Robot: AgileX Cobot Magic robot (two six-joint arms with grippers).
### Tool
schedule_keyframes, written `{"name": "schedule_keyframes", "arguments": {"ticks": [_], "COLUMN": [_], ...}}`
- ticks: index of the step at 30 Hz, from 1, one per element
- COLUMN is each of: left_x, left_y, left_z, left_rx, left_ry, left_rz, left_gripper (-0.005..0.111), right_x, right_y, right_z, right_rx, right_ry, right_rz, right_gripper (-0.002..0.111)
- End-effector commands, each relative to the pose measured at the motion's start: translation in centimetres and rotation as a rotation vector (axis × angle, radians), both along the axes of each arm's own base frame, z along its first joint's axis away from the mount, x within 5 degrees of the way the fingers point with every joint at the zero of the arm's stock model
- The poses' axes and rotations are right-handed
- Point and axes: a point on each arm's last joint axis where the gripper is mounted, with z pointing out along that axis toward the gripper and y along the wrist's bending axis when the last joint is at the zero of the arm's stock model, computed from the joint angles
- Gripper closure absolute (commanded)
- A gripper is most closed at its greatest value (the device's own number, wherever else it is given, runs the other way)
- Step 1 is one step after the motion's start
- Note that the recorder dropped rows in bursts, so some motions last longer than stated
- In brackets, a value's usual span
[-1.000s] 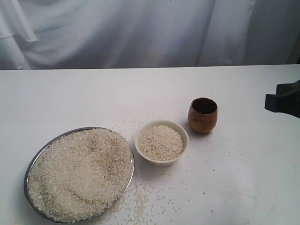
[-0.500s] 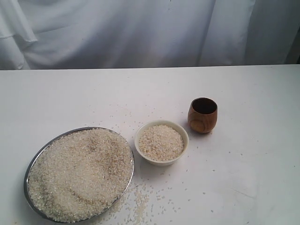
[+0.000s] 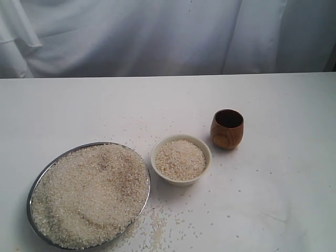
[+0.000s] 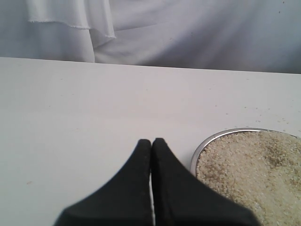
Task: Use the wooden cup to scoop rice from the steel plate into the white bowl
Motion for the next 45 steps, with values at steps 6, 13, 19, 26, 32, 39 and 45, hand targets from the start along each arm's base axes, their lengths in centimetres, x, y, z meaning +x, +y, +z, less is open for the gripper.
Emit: {"name": "schedule_keyframes", "arguments": {"ticks": [6,13,19,26,32,39,45], "left_x": [0.0,0.0,0.0,0.0,0.0,0.0,0.0], "left_y": [0.0,0.0,0.0,0.0,0.0,0.0,0.0], "left_z": [-0.1,-0.1,-0.1,-0.1,-0.1,-0.1,-0.1], "left_rx": [-0.002,-0.002,-0.002,-0.002,-0.002,-0.002,-0.002], "left_ry": [-0.006,-0.006,-0.006,-0.006,-0.006,-0.006,-0.006], "left_rz": [0.002,0.002,0.002,0.002,0.002,0.002,0.002], "left_gripper": [0.107,0.107,0.107,0.107,0.107,0.107,0.107], "right_x": [-0.7,-0.5,-0.5,-0.8,-0.8,-0.8,-0.8], "right_y": [0.5,0.4,0.4,0.3,0.3,0.3,0.3], "right_z": [-3.8,-7.3,-8.2,-9.7,-10.0,-10.0,-10.0], "right_rx": [-0.037,-0.06,-0.04,-0.074,-0.081,-0.081,-0.081], "right_ry": [-0.021,-0.069,-0.013,0.147,0.179,0.181,0.181], "right_rz": [0.059,0.033,0.02,0.025,0.026,0.027,0.027], "right_gripper": [0.106,0.108,0.108,0.108,0.108,0.108,0.108]}}
